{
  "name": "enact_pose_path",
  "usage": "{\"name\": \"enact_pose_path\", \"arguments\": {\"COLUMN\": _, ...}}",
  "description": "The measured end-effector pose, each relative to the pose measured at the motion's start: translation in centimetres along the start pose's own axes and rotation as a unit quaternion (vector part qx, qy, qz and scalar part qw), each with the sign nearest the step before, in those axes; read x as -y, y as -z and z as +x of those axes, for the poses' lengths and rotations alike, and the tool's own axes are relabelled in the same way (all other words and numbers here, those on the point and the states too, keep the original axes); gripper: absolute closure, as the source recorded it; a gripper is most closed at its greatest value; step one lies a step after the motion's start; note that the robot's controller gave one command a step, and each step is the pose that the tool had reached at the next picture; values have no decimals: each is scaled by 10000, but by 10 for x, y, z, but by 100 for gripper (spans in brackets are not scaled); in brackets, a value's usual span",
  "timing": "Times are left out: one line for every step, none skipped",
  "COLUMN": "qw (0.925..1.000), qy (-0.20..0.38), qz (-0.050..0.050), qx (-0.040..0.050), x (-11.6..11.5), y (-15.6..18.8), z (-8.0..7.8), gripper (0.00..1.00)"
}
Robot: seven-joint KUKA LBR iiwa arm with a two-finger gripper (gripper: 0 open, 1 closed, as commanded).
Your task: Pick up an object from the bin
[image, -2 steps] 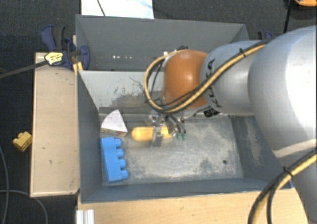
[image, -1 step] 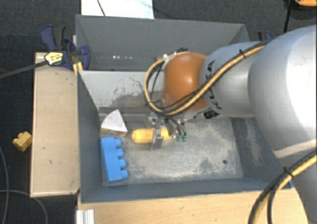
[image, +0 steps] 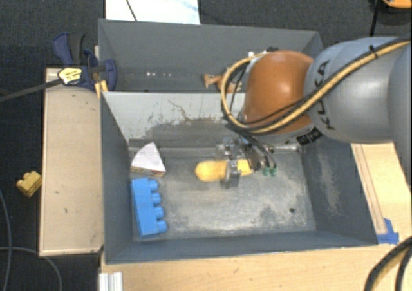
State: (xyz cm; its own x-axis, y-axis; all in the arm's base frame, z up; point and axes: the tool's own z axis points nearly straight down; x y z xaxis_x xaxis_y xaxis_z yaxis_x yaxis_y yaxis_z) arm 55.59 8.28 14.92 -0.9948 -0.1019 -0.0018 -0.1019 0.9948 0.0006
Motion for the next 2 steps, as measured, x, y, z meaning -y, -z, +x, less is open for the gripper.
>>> {"name": "enact_pose_path", "arguments": {"qw": 10000, "qy": -5, "qz": -1, "qx": 0, "x": 0, "y": 0, "z": 0, "gripper": 100}}
{"name": "enact_pose_path", "arguments": {"qw": 10000, "qy": 11, "qz": 0, "qx": 3, "x": -2, "y": 69, "z": 13, "gripper": 100}}
